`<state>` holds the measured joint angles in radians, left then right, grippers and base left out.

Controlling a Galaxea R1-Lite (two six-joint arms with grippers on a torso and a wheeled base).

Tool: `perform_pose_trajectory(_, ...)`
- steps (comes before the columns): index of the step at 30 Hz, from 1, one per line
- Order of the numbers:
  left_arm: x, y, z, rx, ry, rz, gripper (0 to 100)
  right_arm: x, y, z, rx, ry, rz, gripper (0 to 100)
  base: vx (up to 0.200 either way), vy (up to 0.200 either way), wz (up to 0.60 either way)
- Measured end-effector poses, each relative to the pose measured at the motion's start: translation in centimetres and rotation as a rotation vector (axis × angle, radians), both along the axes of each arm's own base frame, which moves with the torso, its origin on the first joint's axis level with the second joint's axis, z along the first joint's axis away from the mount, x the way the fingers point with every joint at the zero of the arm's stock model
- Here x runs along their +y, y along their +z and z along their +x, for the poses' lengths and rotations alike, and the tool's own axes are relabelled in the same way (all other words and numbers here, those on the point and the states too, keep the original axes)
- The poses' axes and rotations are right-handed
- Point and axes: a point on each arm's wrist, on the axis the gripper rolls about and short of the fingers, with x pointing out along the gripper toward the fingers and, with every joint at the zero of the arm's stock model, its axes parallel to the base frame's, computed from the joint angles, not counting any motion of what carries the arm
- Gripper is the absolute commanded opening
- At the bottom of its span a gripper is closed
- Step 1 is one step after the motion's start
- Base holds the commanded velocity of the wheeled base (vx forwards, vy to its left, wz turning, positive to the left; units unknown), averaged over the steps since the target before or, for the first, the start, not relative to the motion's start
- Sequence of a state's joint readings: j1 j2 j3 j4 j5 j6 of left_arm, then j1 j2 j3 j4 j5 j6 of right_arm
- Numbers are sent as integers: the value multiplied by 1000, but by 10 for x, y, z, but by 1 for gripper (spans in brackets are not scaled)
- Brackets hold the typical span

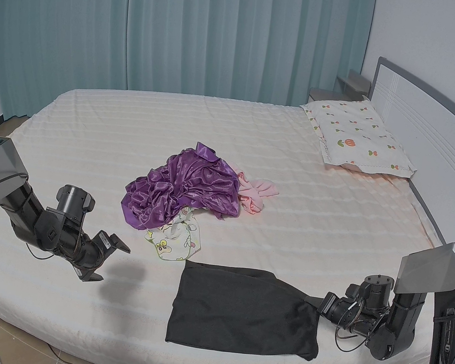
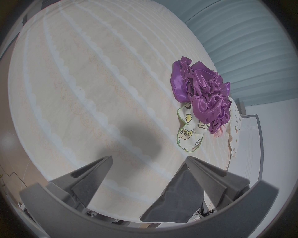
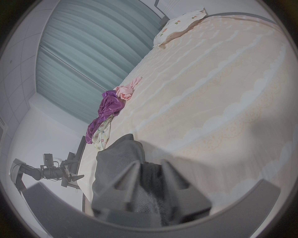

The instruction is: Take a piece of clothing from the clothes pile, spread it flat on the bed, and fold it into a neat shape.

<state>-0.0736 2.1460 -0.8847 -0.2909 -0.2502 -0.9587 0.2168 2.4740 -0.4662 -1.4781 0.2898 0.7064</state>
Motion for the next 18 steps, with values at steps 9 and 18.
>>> perform_pose_trajectory(9,0,0,0,0,0,0,100,0,4,2,-32,-19,30,0,0,0,0)
perform_pose_trajectory(18,0,0,0,-1,-1,0,100,-5,5,2,-48,-35,33,0,0,0,0)
